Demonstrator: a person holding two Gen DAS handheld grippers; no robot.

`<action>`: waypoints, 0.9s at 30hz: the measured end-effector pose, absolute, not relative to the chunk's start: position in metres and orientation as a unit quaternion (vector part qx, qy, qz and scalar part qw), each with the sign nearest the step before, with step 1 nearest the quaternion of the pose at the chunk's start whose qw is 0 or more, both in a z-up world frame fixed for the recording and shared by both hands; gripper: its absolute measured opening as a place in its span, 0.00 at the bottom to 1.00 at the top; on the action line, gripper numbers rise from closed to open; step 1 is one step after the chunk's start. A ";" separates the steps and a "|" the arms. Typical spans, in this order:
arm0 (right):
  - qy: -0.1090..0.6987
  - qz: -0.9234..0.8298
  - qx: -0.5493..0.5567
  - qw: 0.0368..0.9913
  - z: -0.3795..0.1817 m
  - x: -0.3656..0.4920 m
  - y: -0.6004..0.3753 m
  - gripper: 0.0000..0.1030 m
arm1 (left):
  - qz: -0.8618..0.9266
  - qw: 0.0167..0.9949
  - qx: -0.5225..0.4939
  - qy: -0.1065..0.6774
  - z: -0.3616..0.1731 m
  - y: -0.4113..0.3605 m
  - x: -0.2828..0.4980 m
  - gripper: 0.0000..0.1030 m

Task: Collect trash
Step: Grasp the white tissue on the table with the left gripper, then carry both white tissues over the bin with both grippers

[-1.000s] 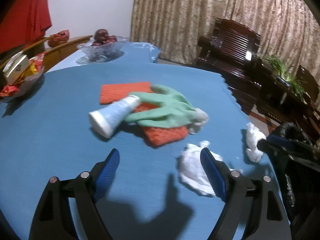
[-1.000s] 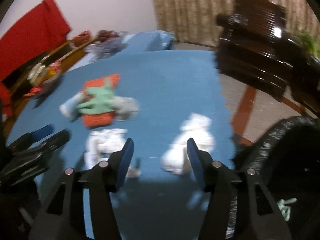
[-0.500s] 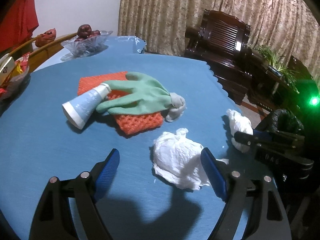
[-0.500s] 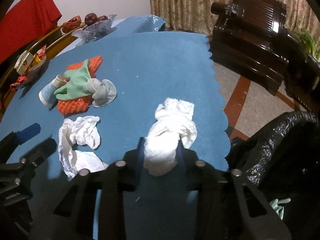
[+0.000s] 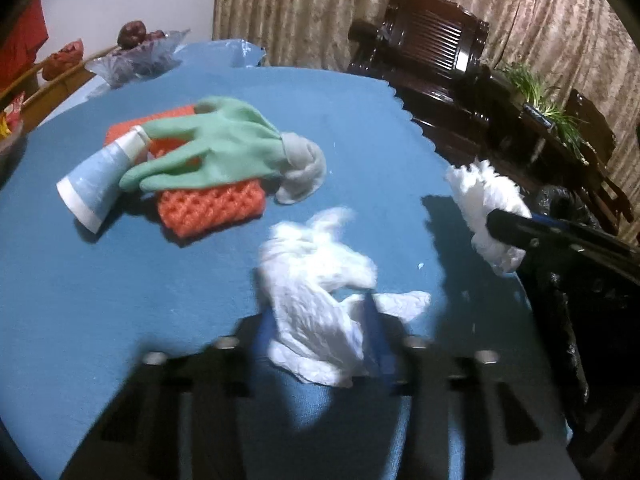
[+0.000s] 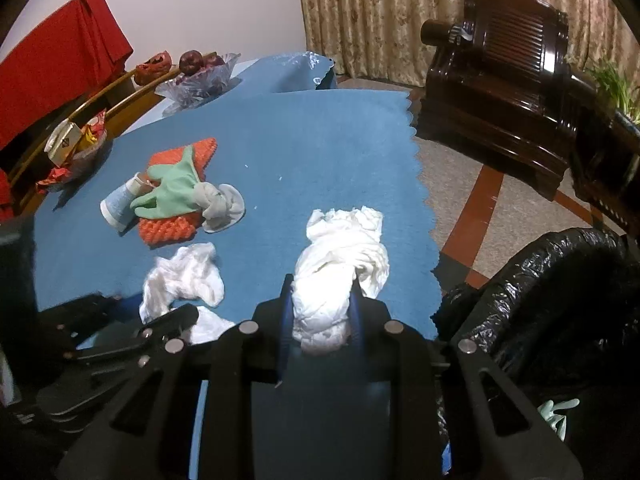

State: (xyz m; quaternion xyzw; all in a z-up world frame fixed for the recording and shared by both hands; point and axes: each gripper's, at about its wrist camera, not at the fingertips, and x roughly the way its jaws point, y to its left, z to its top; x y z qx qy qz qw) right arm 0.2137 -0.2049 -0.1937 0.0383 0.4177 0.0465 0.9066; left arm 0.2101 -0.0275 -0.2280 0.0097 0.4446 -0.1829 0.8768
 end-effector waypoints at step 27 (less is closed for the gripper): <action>0.336 0.016 0.054 0.940 -0.095 0.130 -0.244 0.23 | -0.214 0.910 0.023 0.355 -0.121 -0.056 0.166 0.09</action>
